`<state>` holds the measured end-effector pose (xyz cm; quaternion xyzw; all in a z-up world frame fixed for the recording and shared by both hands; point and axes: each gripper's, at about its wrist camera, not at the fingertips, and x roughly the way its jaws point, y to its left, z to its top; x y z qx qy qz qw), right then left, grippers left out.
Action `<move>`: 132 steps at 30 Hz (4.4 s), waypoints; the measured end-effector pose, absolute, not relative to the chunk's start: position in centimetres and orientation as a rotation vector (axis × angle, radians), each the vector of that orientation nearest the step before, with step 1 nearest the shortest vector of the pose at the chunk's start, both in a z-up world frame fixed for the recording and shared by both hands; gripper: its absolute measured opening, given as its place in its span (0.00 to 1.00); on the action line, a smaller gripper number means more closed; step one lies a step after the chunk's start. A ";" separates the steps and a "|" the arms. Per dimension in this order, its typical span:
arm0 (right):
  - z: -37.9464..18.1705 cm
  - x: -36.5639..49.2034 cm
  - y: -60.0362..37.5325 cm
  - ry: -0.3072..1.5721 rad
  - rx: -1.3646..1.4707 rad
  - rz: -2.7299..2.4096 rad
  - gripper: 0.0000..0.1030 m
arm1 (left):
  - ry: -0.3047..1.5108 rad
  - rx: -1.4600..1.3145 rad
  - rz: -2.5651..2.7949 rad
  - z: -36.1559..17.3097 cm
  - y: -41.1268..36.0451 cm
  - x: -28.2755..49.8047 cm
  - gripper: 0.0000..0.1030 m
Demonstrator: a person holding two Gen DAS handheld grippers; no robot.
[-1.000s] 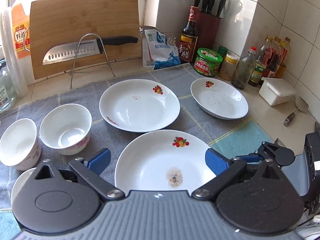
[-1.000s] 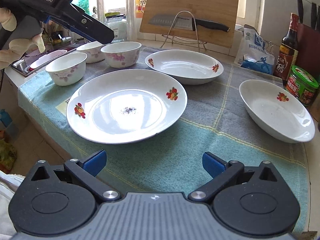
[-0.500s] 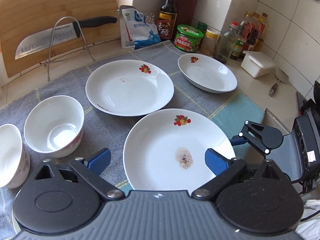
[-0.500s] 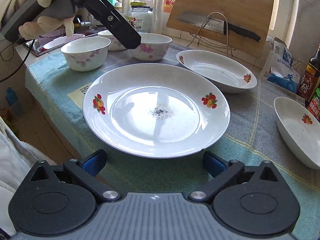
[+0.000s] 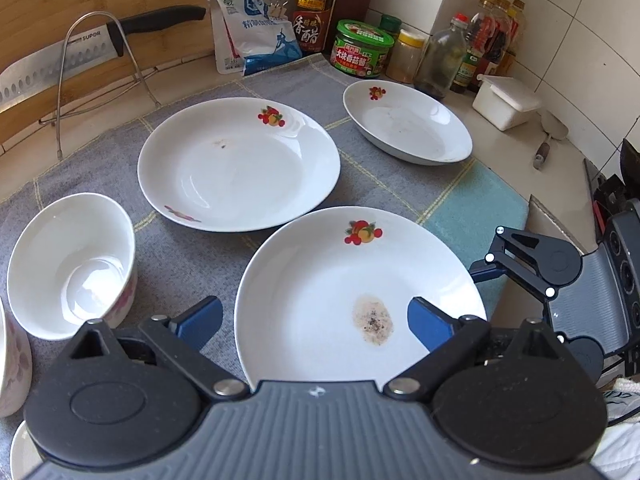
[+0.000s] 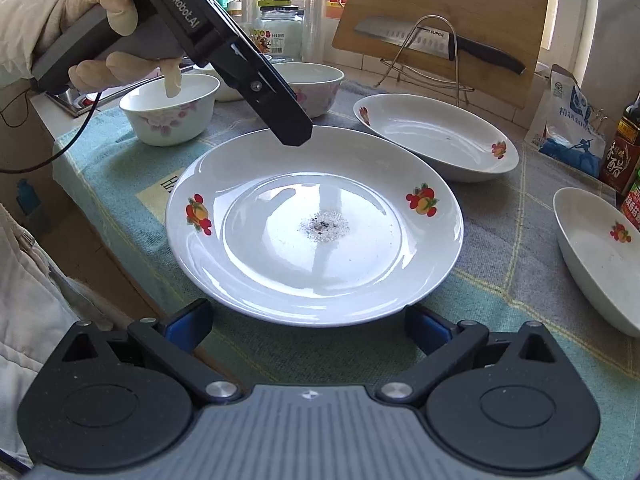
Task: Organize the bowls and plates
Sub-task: 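Carry the held plate with the left tool toward another white plate, then lower the held plate with the left tool onto the other plate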
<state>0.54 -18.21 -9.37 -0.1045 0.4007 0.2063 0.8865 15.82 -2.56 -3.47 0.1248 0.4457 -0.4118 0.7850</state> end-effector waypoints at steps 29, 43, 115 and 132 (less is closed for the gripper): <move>-9.3 1.4 -18.0 0.818 -0.228 0.428 1.00 | 1.166 0.261 -0.890 -6.2 -4.8 19.3 0.76; -8.9 1.4 -18.1 0.836 -0.236 0.431 1.00 | 1.171 0.281 -0.900 -6.0 -4.9 19.2 0.76; -5.0 4.5 -36.2 0.857 -0.142 0.078 1.00 | 1.116 0.433 -1.183 -4.3 -30.3 26.7 0.76; -4.9 5.1 -37.1 0.885 -0.099 0.021 1.00 | 1.135 0.456 -1.153 -6.0 -32.3 27.3 0.76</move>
